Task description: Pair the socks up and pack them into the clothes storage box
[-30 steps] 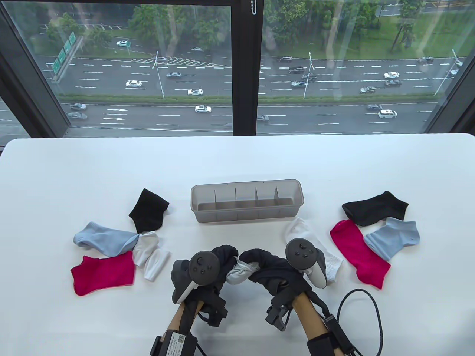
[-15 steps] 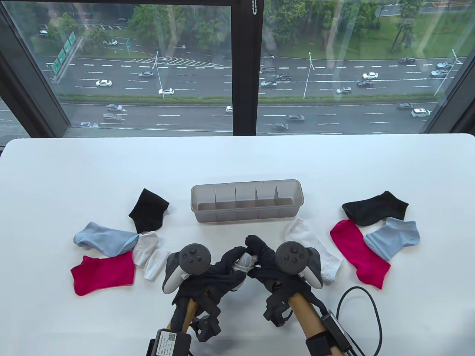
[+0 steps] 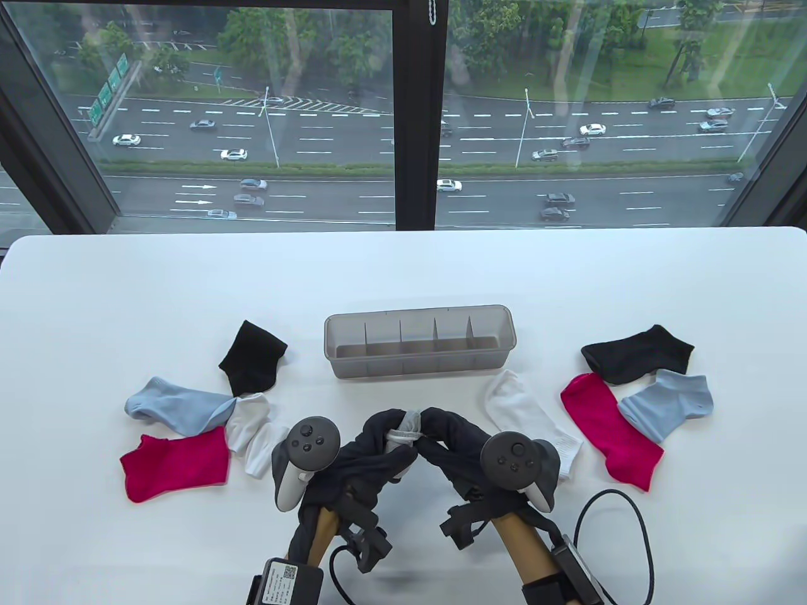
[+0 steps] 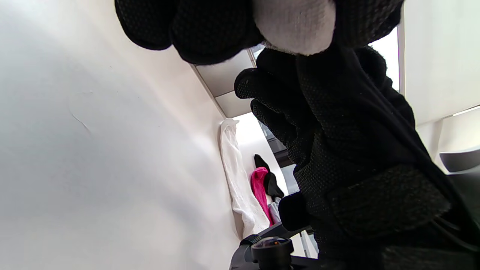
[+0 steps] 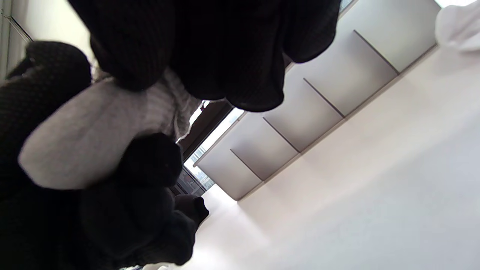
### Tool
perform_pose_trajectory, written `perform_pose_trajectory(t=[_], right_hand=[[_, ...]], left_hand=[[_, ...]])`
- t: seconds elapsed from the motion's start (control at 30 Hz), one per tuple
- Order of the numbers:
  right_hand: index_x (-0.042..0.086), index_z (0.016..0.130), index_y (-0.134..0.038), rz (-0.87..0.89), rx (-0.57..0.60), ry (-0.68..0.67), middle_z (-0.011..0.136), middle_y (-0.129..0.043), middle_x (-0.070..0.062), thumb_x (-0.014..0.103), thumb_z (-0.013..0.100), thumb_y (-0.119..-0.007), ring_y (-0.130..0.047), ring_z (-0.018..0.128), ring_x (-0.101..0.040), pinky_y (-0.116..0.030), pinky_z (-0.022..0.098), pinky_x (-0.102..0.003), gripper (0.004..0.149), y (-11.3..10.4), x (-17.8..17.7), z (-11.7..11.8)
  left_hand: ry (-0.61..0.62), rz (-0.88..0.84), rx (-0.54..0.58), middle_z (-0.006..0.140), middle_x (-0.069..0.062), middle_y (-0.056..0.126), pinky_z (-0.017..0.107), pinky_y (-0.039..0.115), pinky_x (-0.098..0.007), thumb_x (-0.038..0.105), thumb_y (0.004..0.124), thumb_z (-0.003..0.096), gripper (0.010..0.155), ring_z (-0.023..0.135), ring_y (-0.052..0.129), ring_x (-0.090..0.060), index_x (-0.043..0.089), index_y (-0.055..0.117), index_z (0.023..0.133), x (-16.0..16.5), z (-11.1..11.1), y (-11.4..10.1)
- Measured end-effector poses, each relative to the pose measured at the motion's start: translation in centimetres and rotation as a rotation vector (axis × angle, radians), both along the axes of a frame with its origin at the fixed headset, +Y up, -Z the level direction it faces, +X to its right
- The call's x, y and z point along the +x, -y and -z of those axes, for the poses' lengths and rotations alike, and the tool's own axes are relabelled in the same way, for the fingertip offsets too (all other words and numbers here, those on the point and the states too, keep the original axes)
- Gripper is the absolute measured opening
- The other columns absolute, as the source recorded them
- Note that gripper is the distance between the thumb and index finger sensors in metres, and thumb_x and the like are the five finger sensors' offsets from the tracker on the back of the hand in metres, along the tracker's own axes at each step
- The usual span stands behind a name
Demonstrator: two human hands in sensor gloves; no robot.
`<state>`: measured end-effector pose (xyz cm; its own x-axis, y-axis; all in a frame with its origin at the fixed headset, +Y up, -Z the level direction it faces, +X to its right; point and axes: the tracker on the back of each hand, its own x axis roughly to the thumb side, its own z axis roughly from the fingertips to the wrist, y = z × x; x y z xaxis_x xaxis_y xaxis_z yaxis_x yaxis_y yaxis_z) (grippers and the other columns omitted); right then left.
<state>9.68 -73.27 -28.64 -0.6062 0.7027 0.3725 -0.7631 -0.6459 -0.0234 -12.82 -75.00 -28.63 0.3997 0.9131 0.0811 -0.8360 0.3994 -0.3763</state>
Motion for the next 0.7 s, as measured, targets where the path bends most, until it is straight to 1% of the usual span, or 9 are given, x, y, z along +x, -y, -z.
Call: perform_pose_trajectory(t=[0.07, 0.13, 0.23, 0.37, 0.43, 0.53, 0.6, 0.63, 0.7], right_hand=[[0.023, 0.088, -0.078, 0.023, -0.004, -0.002, 0.081, -0.093, -0.008, 0.038, 0.05, -0.085, -0.098, 0.071, -0.026, -0.071, 0.071, -0.052, 0.042, 0.1, 0.5, 0.2], [0.021, 0.089, -0.078, 0.066, -0.071, 0.02, 0.08, -0.093, -0.008, 0.037, 0.053, -0.08, -0.098, 0.069, -0.025, -0.072, 0.07, -0.051, 0.04, 0.4, 0.9, 0.3], [0.02, 0.092, -0.075, 0.141, -0.156, 0.081, 0.081, -0.091, -0.01, 0.034, 0.055, -0.077, -0.097, 0.069, -0.026, -0.072, 0.07, -0.052, 0.04, 0.6, 1.8, 1.1], [0.024, 0.091, -0.075, 0.03, -0.181, 0.036, 0.081, -0.091, -0.008, 0.033, 0.053, -0.076, -0.098, 0.068, -0.025, -0.073, 0.07, -0.051, 0.039, 0.9, 2.2, 1.7], [0.025, 0.091, -0.075, 0.056, -0.205, 0.001, 0.081, -0.091, -0.007, 0.032, 0.053, -0.077, -0.098, 0.068, -0.025, -0.073, 0.07, -0.05, 0.039, 0.6, 1.8, 1.6], [0.027, 0.09, -0.076, 0.01, -0.188, -0.012, 0.081, -0.091, -0.006, 0.033, 0.052, -0.077, -0.098, 0.069, -0.024, -0.073, 0.071, -0.05, 0.039, 0.5, 1.0, 1.2], [0.027, 0.091, -0.076, 0.06, -0.212, 0.004, 0.084, -0.091, -0.006, 0.035, 0.053, -0.079, -0.097, 0.071, -0.025, -0.073, 0.07, -0.051, 0.039, 0.5, 1.0, 1.3], [0.026, 0.093, -0.076, 0.094, -0.249, -0.013, 0.087, -0.09, -0.009, 0.038, 0.055, -0.076, -0.096, 0.074, -0.03, -0.071, 0.07, -0.053, 0.04, 0.4, 1.0, 1.4], [0.016, 0.105, -0.063, 0.071, -0.342, -0.102, 0.098, -0.082, -0.018, 0.049, 0.05, -0.077, -0.091, 0.079, -0.036, -0.067, 0.071, -0.057, 0.066, 0.5, 0.7, 1.4]], left_hand=[[0.024, 0.033, 0.012, 0.08, -0.011, 0.082, 0.065, 0.077, -0.047, 0.054, 0.074, 0.0493, 0.073, 0.05, 0.091, -0.014, 0.025, 0.046, 0.11, 0.3, -0.1, 0.2], [0.038, 0.057, 0.018, 0.081, -0.012, 0.081, 0.067, 0.075, -0.048, 0.05, 0.076, 0.0498, 0.07, 0.051, 0.09, -0.015, 0.026, 0.048, 0.109, 0.5, 0.0, -0.1], [0.171, 0.158, 0.063, 0.083, -0.01, 0.079, 0.07, 0.072, -0.048, 0.048, 0.08, 0.0491, 0.068, 0.054, 0.087, -0.015, 0.035, 0.05, 0.109, 1.2, -0.3, -0.7], [0.27, 0.316, 0.058, 0.084, -0.01, 0.078, 0.072, 0.07, -0.05, 0.045, 0.083, 0.0486, 0.066, 0.056, 0.086, -0.016, 0.037, 0.052, 0.107, 2.2, -0.6, -0.7], [0.3, 0.373, 0.049, 0.086, -0.009, 0.078, 0.073, 0.069, -0.05, 0.046, 0.083, 0.0487, 0.067, 0.057, 0.087, -0.017, 0.039, 0.048, 0.105, 2.6, -0.7, -0.4], [0.266, 0.457, 0.071, 0.088, -0.01, 0.077, 0.074, 0.067, -0.052, 0.044, 0.083, 0.0487, 0.065, 0.061, 0.087, -0.019, 0.041, 0.047, 0.103, 2.6, -0.9, -0.2], [0.171, 0.482, 0.139, 0.089, -0.009, 0.076, 0.075, 0.066, -0.053, 0.044, 0.082, 0.049, 0.065, 0.063, 0.087, -0.019, 0.04, 0.045, 0.102, 2.2, -1.0, -0.5], [0.108, 0.483, 0.189, 0.089, -0.009, 0.077, 0.075, 0.067, -0.052, 0.044, 0.083, 0.0484, 0.064, 0.062, 0.088, -0.019, 0.038, 0.047, 0.102, 2.1, -1.0, -0.7], [0.054, 0.488, 0.221, 0.09, -0.009, 0.076, 0.075, 0.067, -0.052, 0.044, 0.082, 0.0482, 0.065, 0.063, 0.088, -0.02, 0.038, 0.044, 0.101, 1.7, -1.2, -1.0]])
